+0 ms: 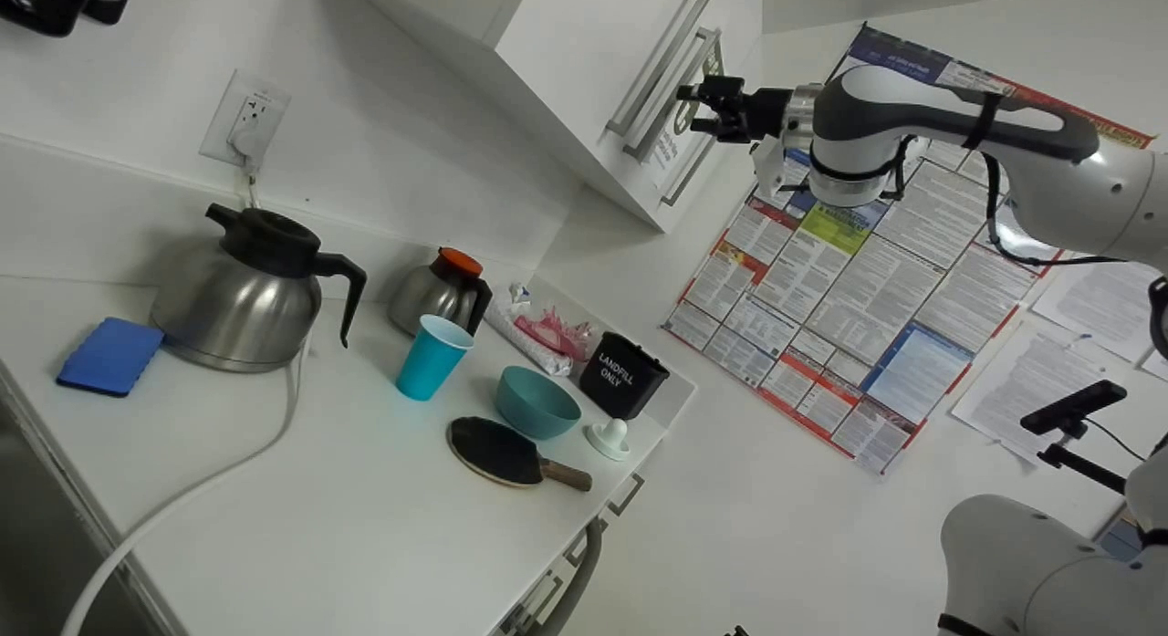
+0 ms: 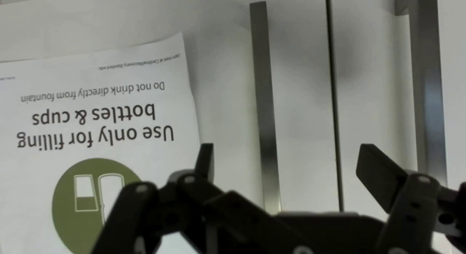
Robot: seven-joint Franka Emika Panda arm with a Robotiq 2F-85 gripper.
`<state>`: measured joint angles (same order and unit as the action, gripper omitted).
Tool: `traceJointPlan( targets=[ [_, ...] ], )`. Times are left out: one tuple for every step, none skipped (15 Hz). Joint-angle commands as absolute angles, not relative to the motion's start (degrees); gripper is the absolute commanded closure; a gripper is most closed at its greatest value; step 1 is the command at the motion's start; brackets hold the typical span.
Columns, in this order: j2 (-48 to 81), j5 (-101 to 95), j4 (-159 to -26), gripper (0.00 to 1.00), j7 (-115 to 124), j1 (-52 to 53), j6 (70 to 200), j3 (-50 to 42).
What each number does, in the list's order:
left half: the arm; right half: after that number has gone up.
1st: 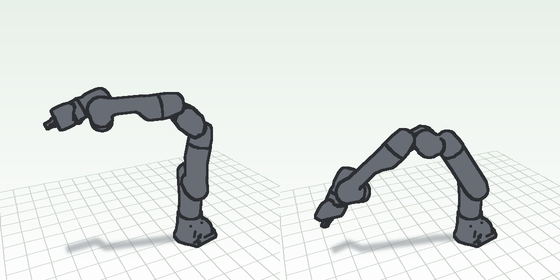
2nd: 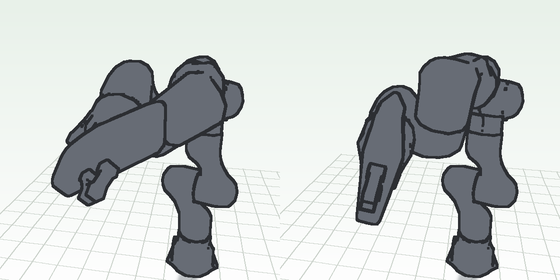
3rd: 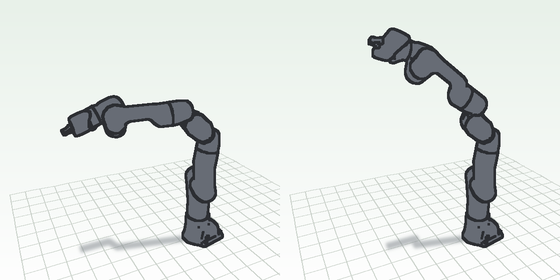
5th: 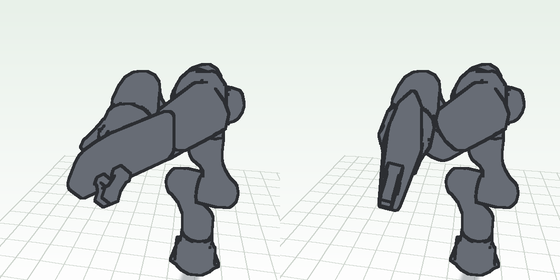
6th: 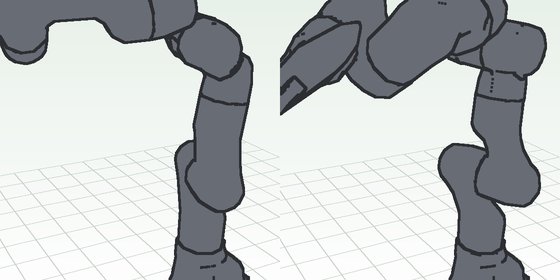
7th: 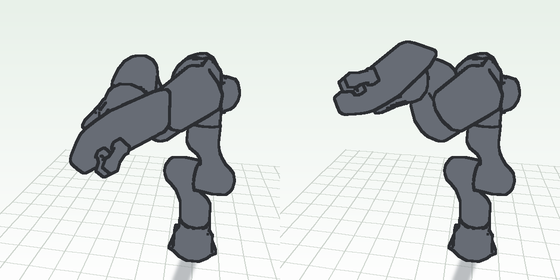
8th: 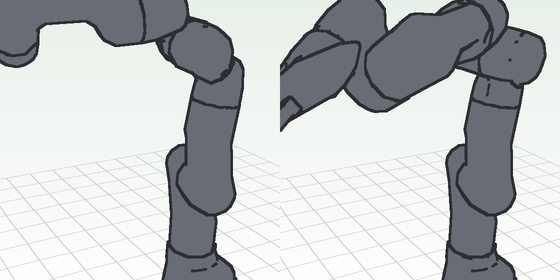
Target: Open the top drawer door on the right
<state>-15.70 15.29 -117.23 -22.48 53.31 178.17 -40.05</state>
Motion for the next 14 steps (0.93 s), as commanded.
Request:
traceJointPlan(
  targets=[
    [-14.3, 17.2, -115.2, 0.0, -25.3, 58.9, 179.2, -44.8],
    [-14.0, 17.2, -114.9, 0.0, -25.4, 60.2, 179.6, -46.0],
    [-13.9, 17.2, -114.6, 0.0, -25.8, 61.7, 179.9, -47.3],
    [-13.8, 17.3, -114.4, 0.0, -26.0, 63.1, 180.1, -48.6],
    [-13.6, 17.3, -114.1, 0.0, -26.2, 64.6, 180.4, -49.9],
    [-13.4, 17.2, -113.8, 0.0, -26.3, 66.0, 180.8, -51.2],
    [-13.2, 17.3, -113.5, 0.0, -26.4, 67.6, 181.1, -52.6],
    [-13.0, 17.2, -113.3, 0.0, -26.6, 68.9, 181.4, -53.9],
    [-12.7, 17.1, -113.0, 0.0, -26.5, 70.3, 181.8, -55.2],
    [-12.5, 17.0, -112.8, 0.18, -26.4, 71.5, 182.0, -56.4],
    [-12.3, 16.9, -112.6, 0.26, -26.3, 72.7, 182.2, -57.6],
    [-12.3, 16.7, -112.5, 0.34, -26.3, 73.9, 182.4, -58.8],
    [-12.2, 16.6, -112.3, 0.42, -26.2, 75.0, 182.6, -59.9],
    [-12.3, 16.5, -112.2, 0.51, -26.2, 76.0, 182.8, -60.9]
  ],
)
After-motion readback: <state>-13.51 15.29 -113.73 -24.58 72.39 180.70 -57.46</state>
